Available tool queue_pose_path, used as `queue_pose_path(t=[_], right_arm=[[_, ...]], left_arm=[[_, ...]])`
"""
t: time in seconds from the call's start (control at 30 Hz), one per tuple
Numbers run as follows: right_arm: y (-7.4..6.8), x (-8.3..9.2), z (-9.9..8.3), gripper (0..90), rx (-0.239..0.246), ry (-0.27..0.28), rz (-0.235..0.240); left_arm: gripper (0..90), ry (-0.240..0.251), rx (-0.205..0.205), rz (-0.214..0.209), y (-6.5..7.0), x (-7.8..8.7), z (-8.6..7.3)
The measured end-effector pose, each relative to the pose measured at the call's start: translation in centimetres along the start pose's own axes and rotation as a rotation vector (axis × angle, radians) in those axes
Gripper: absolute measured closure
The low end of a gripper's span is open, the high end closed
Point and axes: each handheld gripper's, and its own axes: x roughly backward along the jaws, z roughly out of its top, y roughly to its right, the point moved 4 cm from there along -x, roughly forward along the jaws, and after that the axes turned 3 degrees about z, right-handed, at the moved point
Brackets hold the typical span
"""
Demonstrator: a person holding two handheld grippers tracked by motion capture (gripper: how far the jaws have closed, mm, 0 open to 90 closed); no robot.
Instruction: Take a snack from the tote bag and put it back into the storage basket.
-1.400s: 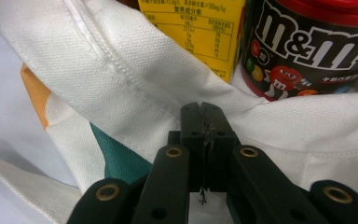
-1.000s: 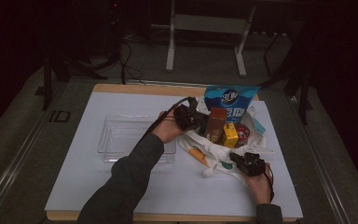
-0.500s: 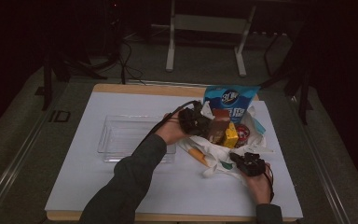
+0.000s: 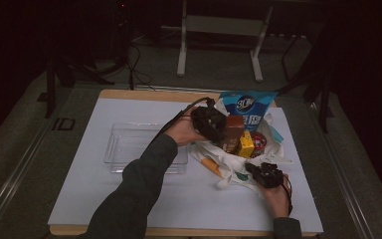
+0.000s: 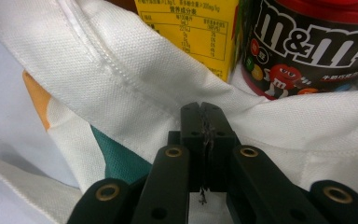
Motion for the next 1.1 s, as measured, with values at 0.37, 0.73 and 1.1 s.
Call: queue_pose_path(t=[0.37,0.73,1.1], right_arm=[[0.0,0.0,0.0,88.7,-0.003,0.000,0.003],[0.1,0.0,0.0,88.7,-0.005,0.000,0.006],[0.1,0.0,0.0,88.6,-0.007,0.002,0.011]], left_arm=[[24.4,0.018,-0.002,-0.052,-1.2,-0.9,0.9],[24.5,0.009,-0.042,-0.075,-1.3,-1.2,2.1],[30.0,0.058,-0.020,-0.111,-0.9,-3.0,1.7]])
